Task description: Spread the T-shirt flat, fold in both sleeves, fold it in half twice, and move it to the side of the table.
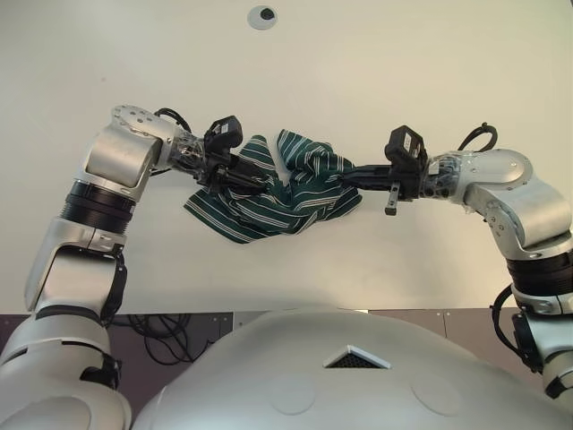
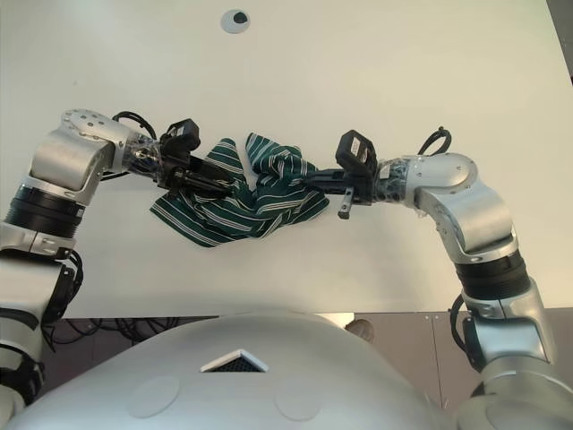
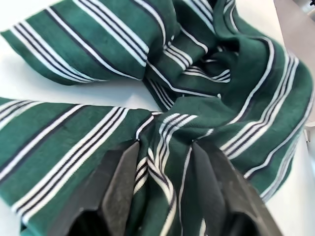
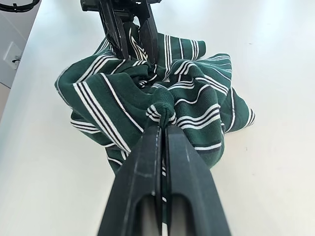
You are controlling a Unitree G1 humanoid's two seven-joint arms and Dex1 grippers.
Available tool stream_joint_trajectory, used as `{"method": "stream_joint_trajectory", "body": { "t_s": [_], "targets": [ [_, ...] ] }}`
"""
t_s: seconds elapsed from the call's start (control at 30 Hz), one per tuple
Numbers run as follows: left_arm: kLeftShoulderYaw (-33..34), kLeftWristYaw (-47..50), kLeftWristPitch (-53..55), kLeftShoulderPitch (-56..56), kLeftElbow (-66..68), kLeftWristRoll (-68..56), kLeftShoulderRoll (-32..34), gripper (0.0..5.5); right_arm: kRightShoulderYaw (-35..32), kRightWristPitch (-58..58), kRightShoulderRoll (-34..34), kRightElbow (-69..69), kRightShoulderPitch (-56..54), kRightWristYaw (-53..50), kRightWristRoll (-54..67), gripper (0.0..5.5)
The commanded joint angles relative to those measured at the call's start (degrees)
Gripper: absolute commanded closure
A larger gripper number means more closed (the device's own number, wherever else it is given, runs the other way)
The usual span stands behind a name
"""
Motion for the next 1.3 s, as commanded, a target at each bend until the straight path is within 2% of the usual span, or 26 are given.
{"method": "stream_joint_trajectory", "body": {
  "t_s": [0.03, 0.23, 0.6, 1.03, 1.2, 1.3],
  "targets": [
    [0.3, -0.3, -0.5, -0.8, -1.4, 0.6, 1.1, 3.55, 0.0, 0.8, 0.3, -1.2, 0.4, -0.7, 0.1, 5.47],
    [2.9, 0.6, 1.8, -1.2, -4.3, -2.8, -1.1, 3.55, 0.1, 1.2, 0.2, -1.6, 0.7, -0.9, 0.4, 5.47],
    [-2.7, 1.3, -1.8, -0.2, -0.9, 2.5, -1.6, 3.55, 0.3, 1.4, 0.4, -1.3, -0.1, -0.5, 0.3, 5.47],
    [0.7, -0.1, -0.9, -2.7, -1.8, 0.7, -0.8, 5.37, -0.9, 1.3, 0.9, -1.2, 0.2, -1.1, 0.9, 5.50],
    [2.7, -0.3, -0.4, -3.1, -2.6, -0.6, 0.0, 5.50, -3.2, 1.7, 1.7, -0.9, -1.1, -0.9, 3.4, 5.50],
    [7.6, 0.9, 0.3, -6.0, -2.6, -2.6, 1.6, 5.50, -8.0, 3.3, 3.8, -0.1, -5.3, -1.7, 8.7, 5.50]
  ]
}}
